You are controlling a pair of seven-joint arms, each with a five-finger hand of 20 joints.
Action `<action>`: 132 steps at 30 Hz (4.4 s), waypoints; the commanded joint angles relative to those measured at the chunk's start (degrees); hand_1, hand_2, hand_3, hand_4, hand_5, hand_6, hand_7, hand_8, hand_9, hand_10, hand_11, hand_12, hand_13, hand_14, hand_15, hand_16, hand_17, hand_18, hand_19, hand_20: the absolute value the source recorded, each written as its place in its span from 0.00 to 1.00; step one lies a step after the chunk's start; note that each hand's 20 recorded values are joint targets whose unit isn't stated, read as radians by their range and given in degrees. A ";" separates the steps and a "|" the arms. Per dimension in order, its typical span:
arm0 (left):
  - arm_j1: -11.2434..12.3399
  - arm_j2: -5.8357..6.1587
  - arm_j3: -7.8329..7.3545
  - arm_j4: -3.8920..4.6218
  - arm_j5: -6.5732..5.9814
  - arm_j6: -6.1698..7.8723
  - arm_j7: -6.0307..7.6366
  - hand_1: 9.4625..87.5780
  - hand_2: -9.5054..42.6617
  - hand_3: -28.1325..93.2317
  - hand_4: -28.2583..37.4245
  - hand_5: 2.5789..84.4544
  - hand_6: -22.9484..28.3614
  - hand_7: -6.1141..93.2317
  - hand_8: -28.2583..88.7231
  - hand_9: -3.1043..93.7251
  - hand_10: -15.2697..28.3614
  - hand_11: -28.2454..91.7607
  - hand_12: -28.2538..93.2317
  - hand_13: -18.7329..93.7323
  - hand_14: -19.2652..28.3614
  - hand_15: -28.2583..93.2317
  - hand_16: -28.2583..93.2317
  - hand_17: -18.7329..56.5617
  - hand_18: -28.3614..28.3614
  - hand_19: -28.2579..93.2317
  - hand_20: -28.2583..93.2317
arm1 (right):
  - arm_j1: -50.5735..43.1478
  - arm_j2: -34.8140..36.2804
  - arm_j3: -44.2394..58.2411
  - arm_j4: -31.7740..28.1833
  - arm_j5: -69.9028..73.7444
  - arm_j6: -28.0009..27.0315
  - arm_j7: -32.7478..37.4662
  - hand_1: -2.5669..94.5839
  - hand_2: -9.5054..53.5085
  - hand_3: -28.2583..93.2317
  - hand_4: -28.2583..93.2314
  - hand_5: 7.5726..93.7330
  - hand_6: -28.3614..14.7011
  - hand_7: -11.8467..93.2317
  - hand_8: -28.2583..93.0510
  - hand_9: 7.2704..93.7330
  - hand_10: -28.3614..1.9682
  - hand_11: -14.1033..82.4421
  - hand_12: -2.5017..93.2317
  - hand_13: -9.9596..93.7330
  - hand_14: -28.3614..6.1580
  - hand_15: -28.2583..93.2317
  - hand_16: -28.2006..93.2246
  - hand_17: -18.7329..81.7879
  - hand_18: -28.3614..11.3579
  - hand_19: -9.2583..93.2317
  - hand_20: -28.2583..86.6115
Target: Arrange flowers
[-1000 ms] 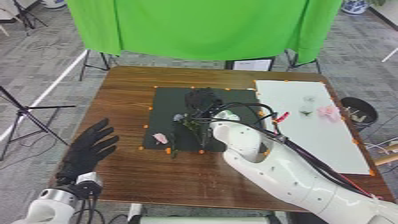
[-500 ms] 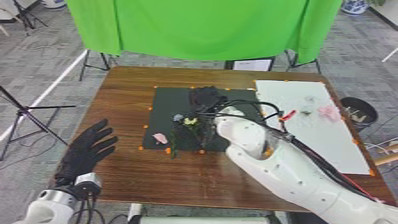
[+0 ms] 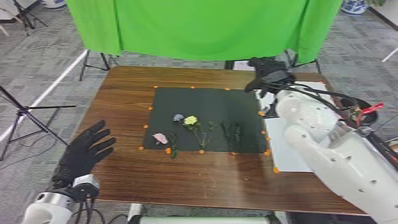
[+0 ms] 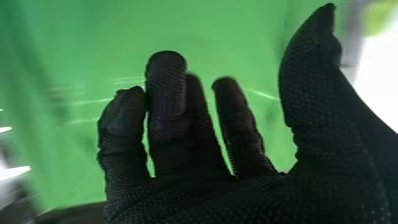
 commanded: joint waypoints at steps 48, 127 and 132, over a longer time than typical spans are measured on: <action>1.19 -0.47 -0.93 -0.62 -0.11 0.34 -0.29 0.20 0.16 0.81 0.03 0.30 0.52 0.27 0.15 0.27 0.62 0.41 0.38 0.34 0.75 0.50 0.23 0.12 0.91 0.57 0.30 | -7.87 6.66 2.27 6.73 -1.29 9.68 -4.47 0.52 0.00 0.93 0.00 0.72 0.74 0.57 0.23 0.94 0.79 0.34 0.53 0.83 0.71 0.78 0.50 0.54 0.21 0.94 0.72; -0.02 -0.26 0.54 0.05 -0.17 -0.10 -0.49 0.20 0.15 0.82 0.00 0.29 0.51 0.30 0.13 0.27 0.61 0.43 0.37 0.34 0.75 0.51 0.23 0.12 0.91 0.57 0.30 | 0.20 0.03 -3.29 3.06 2.07 6.23 -3.91 0.29 0.00 0.96 0.00 0.46 0.63 0.51 0.09 0.53 0.56 0.57 0.33 0.63 0.56 0.85 0.50 0.46 0.21 0.94 0.74; 0.44 -0.36 0.21 -0.11 -0.25 0.10 -0.19 0.20 0.16 0.82 0.01 0.29 0.51 0.29 0.14 0.27 0.62 0.42 0.37 0.34 0.75 0.51 0.23 0.12 0.91 0.57 0.30 | -0.80 7.03 0.88 5.56 3.40 4.38 4.04 0.28 0.00 0.98 0.01 0.28 0.56 0.51 0.09 0.32 0.47 0.51 0.31 0.52 0.49 0.85 0.43 0.41 0.20 0.89 0.74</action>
